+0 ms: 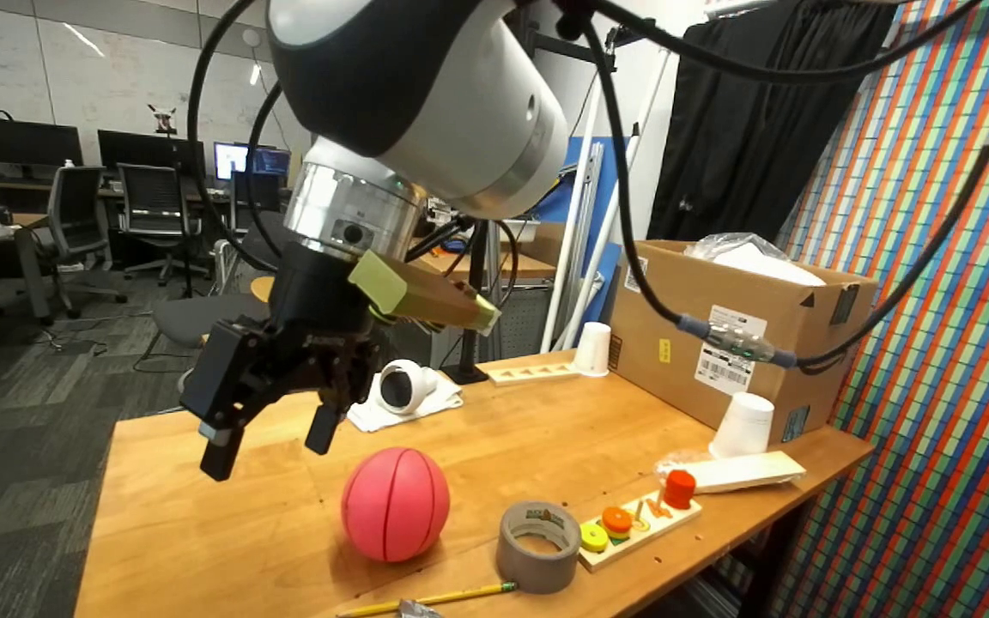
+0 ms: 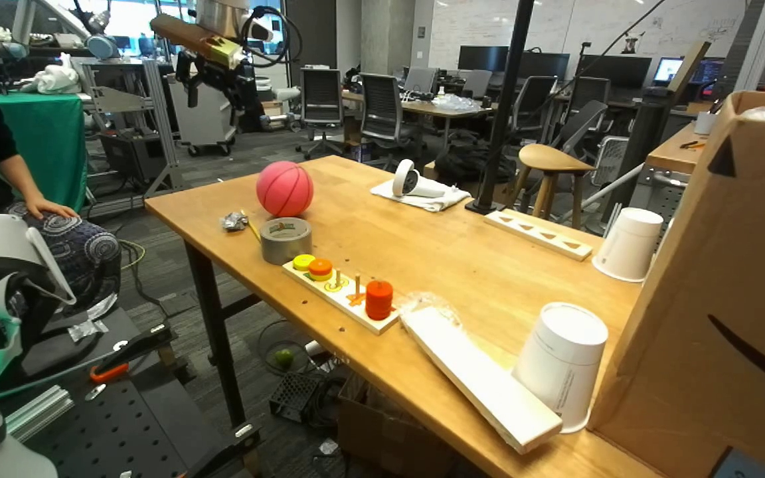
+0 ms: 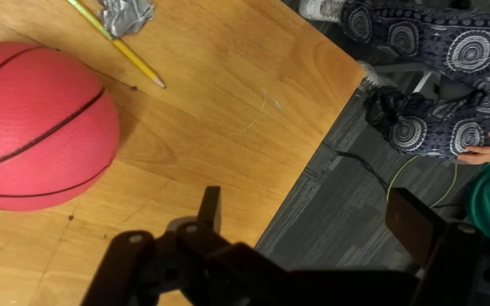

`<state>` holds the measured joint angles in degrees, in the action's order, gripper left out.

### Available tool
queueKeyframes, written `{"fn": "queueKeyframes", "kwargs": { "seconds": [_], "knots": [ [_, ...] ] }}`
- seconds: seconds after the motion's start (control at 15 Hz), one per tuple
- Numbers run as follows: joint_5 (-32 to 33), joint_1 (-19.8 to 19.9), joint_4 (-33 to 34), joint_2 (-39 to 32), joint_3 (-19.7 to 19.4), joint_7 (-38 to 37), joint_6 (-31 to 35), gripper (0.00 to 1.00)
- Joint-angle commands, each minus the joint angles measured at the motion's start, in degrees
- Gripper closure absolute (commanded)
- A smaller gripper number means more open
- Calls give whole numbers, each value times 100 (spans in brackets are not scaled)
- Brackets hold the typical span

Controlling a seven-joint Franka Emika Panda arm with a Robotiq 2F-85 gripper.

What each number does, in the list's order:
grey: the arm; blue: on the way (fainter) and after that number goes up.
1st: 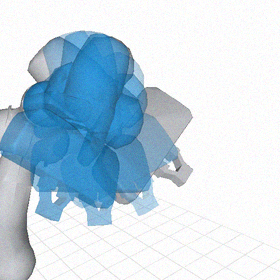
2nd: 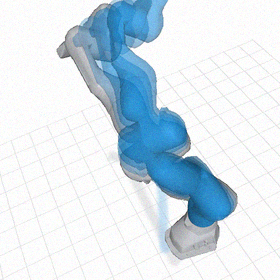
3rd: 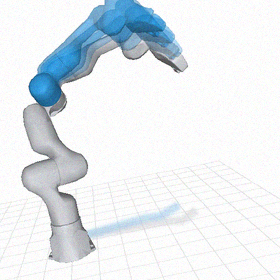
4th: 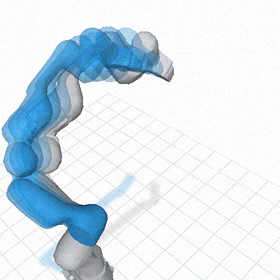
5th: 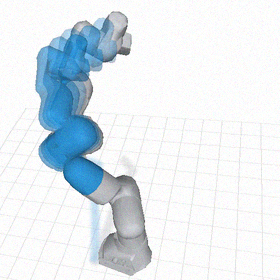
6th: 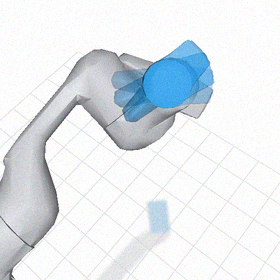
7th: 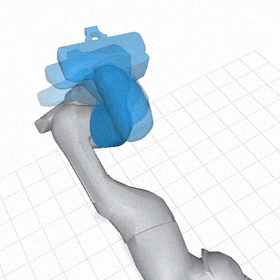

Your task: Move the ball to the right

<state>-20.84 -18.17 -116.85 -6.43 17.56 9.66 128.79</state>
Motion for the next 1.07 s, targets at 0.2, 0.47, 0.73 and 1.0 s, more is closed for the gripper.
{"fn": "queueKeyframes", "kwargs": {
  "seconds": [0.2, 0.47, 0.73, 1.0],
  "knots": [
    [-305, 50, 343, -707, 173, 231, 157, 0],
    [-479, 128, 190, -926, 248, 425, 394, 0],
    [-931, 324, -44, -1127, 318, 813, 724, 0],
    [-1138, 504, -164, -1345, 340, 1083, 884, 0]
  ]
}}
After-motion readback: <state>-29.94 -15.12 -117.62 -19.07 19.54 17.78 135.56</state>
